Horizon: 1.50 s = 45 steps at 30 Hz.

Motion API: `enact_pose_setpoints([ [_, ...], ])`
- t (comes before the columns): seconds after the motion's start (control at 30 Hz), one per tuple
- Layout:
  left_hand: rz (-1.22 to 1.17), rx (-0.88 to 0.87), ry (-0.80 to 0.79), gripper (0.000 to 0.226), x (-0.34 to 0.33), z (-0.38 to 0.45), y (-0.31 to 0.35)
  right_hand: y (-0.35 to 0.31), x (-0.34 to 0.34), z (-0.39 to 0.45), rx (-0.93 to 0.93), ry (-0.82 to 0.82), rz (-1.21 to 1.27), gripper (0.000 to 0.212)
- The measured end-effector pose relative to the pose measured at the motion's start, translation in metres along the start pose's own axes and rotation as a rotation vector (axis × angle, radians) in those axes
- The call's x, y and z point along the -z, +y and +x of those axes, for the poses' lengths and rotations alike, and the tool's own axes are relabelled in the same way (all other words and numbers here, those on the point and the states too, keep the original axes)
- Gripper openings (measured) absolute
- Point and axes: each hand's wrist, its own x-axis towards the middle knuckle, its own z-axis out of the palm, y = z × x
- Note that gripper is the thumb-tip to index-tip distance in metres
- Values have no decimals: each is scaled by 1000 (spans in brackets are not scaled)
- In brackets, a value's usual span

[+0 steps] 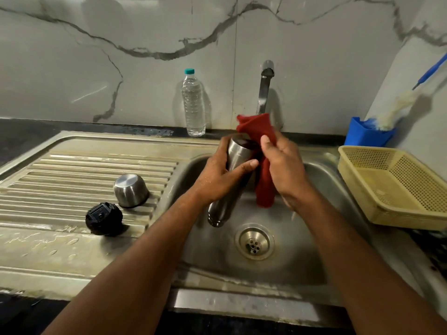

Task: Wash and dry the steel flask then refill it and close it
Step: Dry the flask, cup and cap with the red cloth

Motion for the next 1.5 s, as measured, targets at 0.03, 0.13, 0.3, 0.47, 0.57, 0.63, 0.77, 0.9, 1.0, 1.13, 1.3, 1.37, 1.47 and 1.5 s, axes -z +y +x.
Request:
enact_pose_setpoints([
  [0.03, 31, 15, -13, 51, -1, -1, -2, 2, 3, -1, 85, -93, -212, 35],
  [0.13, 82, 70, 9, 41, 1, -6, -11, 4, -2, -10, 315, -315, -641, 52],
  [0.3, 84, 62, -23, 46, 2, -3, -5, 12, -5, -2, 187, -174, -563, 51],
  [0.47, 119, 59, -9, 51, -1, -3, -8, 14, -4, -3, 229, -199, -579, 51],
  [0.57, 126, 56, 61, 45, 5, -6, -8, 18, -4, -4, 312, -210, -507, 49],
  [0.63, 184, 18, 26, 57, 4, -3, -3, 22, 0, 2, 191, -97, -413, 45],
  [0.77, 198, 66, -25, 52, -5, -2, -5, 23, 4, -2, 196, -138, -442, 55],
  [0.9, 164, 117, 99, 42, 4, -7, -7, 23, -6, -5, 417, -262, -469, 54],
  [1.0, 166, 48, 11, 57, -1, -3, 0, 26, 1, 0, 232, -72, -375, 42],
  [1.13, 102, 55, 28, 53, -6, -3, 0, 19, 1, -6, 309, -119, -390, 47],
  [1.3, 152, 14, 60, 54, -2, -5, 0, 26, 1, -1, 362, -115, -422, 39],
  [1.37, 180, 16, 21, 60, -7, -3, 4, 28, 7, 0, 274, -13, -385, 32],
  [1.47, 83, 37, 54, 50, -8, -2, -2, 26, 2, -5, 412, -128, -461, 45],
  [1.5, 78, 40, 75, 46, -5, -3, -3, 29, 0, -6, 476, -181, -481, 48],
])
